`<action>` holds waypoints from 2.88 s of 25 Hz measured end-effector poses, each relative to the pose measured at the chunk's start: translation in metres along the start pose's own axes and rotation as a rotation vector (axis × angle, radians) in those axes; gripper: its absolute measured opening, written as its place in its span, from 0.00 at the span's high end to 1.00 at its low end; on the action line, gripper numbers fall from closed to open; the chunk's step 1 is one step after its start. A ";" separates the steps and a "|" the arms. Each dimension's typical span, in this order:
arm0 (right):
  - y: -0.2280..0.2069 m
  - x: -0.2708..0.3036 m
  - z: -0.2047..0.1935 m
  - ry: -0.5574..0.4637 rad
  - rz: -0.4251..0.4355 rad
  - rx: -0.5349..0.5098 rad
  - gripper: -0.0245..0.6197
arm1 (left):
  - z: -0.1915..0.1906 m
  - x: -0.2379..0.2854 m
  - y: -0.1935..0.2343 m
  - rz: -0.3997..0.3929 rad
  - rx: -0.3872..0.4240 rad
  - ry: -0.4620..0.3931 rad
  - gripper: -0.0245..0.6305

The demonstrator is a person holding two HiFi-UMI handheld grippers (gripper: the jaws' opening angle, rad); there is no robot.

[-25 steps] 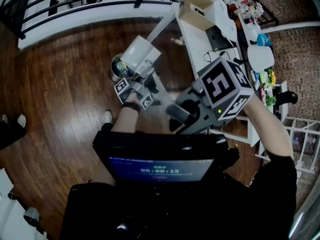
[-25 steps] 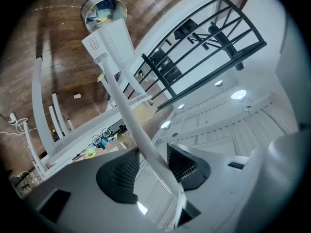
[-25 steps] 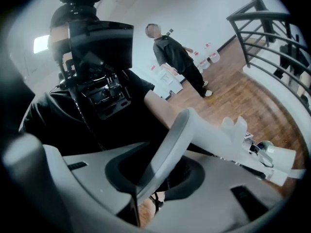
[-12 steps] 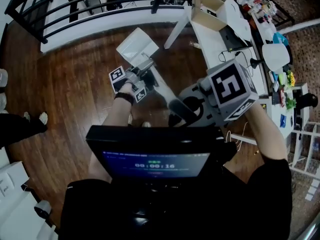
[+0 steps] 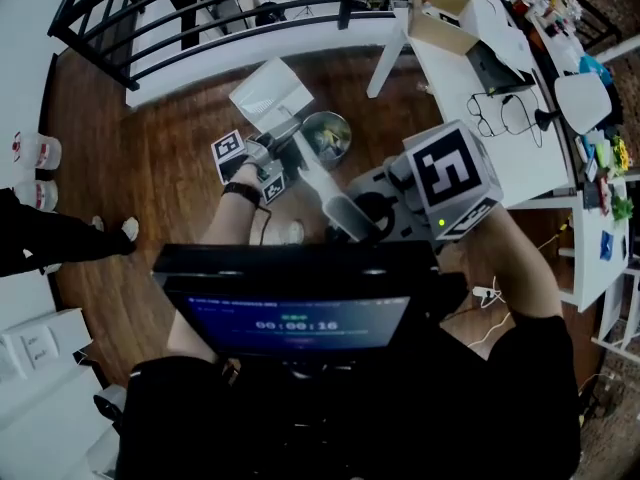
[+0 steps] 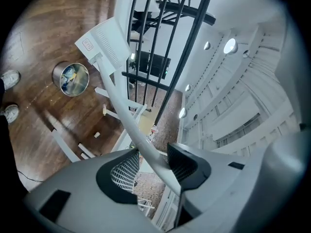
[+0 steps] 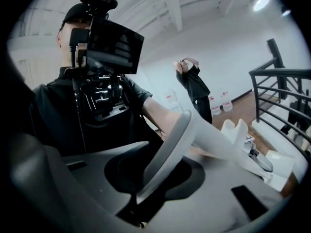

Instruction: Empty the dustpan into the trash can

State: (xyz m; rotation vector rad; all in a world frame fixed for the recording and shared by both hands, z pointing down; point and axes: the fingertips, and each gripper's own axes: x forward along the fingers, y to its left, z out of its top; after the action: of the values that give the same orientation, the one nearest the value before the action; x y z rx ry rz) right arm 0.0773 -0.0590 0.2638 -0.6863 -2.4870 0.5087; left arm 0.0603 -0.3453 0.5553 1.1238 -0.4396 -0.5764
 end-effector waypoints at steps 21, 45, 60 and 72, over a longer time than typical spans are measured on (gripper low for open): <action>0.048 0.033 -0.013 -0.249 0.173 -0.005 0.81 | -0.023 -0.110 0.042 0.104 0.065 -0.147 0.67; 0.038 0.148 0.076 -0.458 0.045 0.108 0.81 | -0.010 -0.243 0.039 -0.044 0.042 0.078 0.61; 0.031 0.198 0.112 -0.545 -0.054 0.182 0.80 | 0.006 -0.309 0.061 -0.044 0.042 0.126 0.53; 0.008 0.209 0.066 -0.479 -0.081 0.249 0.80 | -0.004 -0.348 -0.015 -0.080 0.643 0.119 0.81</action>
State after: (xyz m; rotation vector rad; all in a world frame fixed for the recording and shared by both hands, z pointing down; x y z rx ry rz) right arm -0.1123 0.0501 0.2844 -0.3949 -2.7993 1.0324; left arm -0.2096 -0.1278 0.5259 1.7874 -0.4928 -0.4418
